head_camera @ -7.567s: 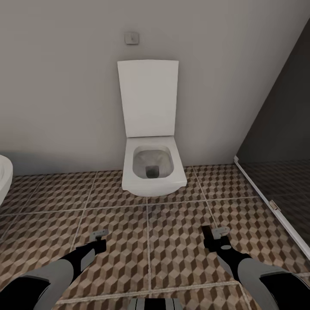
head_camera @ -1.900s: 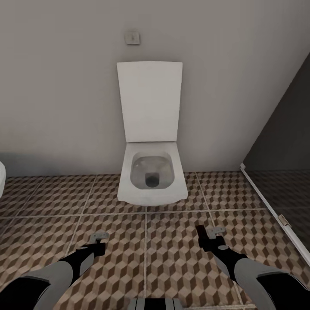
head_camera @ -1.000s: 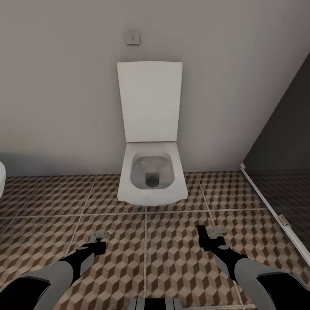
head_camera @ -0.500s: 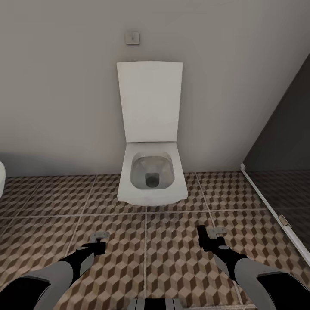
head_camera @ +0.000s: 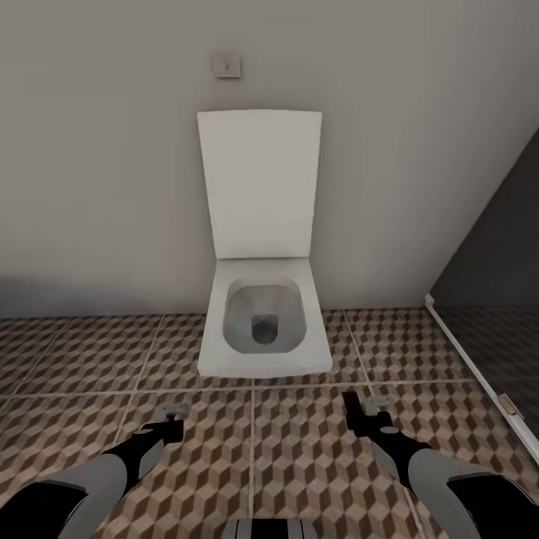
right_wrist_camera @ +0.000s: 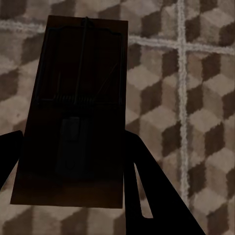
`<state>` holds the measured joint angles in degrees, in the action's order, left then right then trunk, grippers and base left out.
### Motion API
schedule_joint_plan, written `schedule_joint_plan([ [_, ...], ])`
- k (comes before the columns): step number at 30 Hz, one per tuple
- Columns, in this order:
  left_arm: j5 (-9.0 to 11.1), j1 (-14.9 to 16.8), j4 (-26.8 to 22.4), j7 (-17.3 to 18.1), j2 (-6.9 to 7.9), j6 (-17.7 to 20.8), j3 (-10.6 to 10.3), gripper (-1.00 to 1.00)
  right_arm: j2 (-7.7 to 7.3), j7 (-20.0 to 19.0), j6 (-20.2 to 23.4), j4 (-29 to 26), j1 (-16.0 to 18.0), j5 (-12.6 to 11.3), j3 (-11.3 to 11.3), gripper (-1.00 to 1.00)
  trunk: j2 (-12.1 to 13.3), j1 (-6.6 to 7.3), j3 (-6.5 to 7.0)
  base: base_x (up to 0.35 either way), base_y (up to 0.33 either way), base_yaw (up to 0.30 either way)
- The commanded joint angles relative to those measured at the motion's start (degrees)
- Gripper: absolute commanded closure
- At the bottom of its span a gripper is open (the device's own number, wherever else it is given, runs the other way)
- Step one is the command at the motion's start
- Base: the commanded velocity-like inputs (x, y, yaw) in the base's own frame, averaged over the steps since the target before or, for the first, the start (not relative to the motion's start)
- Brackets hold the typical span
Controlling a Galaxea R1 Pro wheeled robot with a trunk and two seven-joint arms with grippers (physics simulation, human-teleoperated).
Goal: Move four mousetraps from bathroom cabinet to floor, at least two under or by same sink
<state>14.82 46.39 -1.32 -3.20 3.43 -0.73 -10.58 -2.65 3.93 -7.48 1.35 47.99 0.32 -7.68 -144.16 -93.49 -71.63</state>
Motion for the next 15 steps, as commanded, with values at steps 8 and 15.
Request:
schedule_joint_plan([
  [8, 0.4, 0.0, 0.0, -0.4, 0.0, -0.1, -0.5, 1.0, -0.07, 0.3, -0.3, 0.1, 0.1, -0.1, -0.4, 1.0, 0.0, 0.01, -0.04, 0.118, 0.0, 0.0],
  [15, 0.4, 0.0, 0.0, -0.3, 0.0, -0.1, -0.5, 1.0, -0.07, 0.3, -0.3, 0.1, 0.1, -0.1, -0.4, 1.0, 0.0, 0.01, -0.04, 0.194, 0.0, 0.0],
])
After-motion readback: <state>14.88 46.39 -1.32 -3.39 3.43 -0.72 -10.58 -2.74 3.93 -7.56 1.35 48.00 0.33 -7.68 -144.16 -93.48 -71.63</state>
